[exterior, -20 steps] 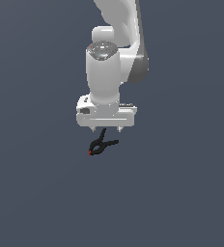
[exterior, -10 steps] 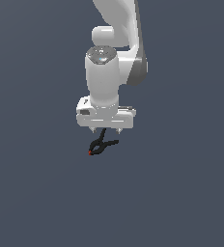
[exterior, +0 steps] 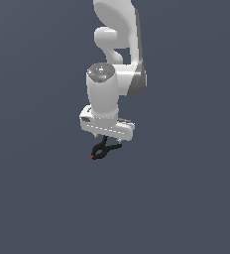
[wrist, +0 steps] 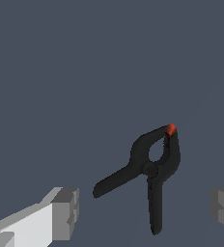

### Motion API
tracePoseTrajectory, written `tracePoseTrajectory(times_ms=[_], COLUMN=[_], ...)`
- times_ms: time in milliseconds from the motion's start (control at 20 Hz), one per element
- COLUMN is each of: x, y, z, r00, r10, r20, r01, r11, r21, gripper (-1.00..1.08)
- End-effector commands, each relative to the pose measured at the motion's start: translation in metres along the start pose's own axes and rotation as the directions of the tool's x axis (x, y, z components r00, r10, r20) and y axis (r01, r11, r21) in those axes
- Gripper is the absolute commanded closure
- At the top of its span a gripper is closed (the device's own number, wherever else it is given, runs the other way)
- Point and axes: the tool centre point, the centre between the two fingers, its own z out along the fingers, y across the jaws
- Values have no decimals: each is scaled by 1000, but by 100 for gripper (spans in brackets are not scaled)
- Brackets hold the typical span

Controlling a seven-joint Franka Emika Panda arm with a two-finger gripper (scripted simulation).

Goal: Pick up the object and move it to a goal position.

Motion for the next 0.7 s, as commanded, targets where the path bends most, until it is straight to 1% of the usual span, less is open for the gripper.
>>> tracePoseTrajectory(times_ms=[0, 200, 400, 650], x=[-3, -10, -16, -22], y=[5, 13, 22, 30], z=[14, 37, 56, 73], r00=[997, 977, 945, 903], r10=[80, 213, 327, 428], r20=[7, 15, 19, 20], r01=[-80, -213, -327, -428], r11=[997, 977, 945, 903], r21=[-1, -7, -16, -27], gripper=[-92, -92, -92, -92])
